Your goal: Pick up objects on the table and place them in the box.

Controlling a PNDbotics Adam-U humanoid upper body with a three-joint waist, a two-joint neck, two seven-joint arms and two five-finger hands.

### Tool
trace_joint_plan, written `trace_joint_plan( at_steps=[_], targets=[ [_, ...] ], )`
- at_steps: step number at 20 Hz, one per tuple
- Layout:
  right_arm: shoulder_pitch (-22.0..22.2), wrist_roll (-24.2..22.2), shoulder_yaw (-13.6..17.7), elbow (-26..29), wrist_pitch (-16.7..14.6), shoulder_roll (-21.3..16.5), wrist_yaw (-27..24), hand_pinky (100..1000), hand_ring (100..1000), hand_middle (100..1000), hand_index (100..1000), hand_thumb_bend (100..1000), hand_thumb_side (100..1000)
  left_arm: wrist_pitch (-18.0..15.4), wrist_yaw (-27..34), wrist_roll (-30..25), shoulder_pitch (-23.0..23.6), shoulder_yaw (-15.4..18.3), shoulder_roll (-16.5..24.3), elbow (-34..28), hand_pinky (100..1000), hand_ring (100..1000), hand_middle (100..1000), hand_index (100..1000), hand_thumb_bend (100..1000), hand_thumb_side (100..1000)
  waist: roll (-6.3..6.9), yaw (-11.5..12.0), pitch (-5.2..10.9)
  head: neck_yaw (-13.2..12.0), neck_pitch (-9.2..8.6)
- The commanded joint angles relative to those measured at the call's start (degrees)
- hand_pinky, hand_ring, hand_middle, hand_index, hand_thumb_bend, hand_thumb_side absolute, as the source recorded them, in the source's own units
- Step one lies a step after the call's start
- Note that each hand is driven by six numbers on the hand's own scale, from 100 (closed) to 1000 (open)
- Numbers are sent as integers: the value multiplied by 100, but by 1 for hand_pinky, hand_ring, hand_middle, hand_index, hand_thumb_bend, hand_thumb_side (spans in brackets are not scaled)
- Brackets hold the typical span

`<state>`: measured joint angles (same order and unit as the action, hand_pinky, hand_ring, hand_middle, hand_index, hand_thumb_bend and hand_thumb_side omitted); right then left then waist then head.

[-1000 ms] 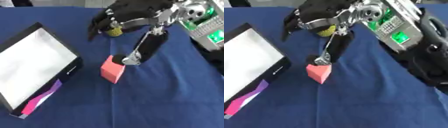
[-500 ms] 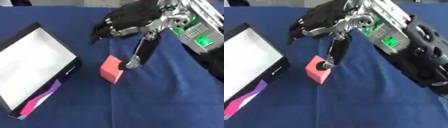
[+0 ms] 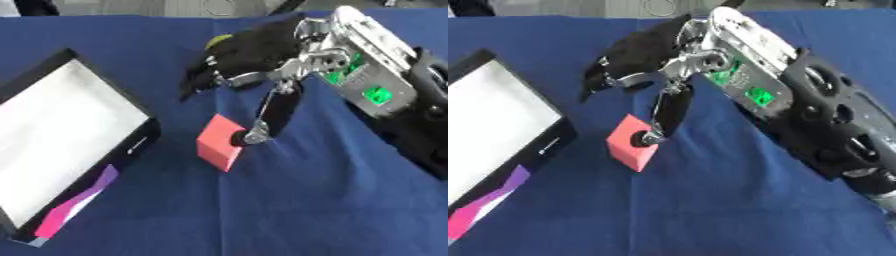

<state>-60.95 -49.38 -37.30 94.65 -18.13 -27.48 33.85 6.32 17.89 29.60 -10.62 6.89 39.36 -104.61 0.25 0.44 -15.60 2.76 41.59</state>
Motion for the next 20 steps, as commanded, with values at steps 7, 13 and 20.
trace_joint_plan(
  at_steps=[7,13,20],
  targets=[
    [-222,-259,-22,147,-358,-213,-171,954,923,917,946,354,376,-5,15,-38,-53,50,207,-45,798,808,789,888,757,632,-50,-18,-9,5,-140],
    [-212,-259,-56,198,-395,-246,-200,953,923,917,946,337,387,-9,19,-43,-47,52,212,-39,798,808,789,887,757,633,-35,-31,-40,6,-211],
    [-143,-259,-191,181,-300,-317,-184,954,924,919,946,350,373,-12,36,-48,-48,52,214,-35,800,809,790,888,755,634,-17,-46,-100,9,-278]
  ],
)
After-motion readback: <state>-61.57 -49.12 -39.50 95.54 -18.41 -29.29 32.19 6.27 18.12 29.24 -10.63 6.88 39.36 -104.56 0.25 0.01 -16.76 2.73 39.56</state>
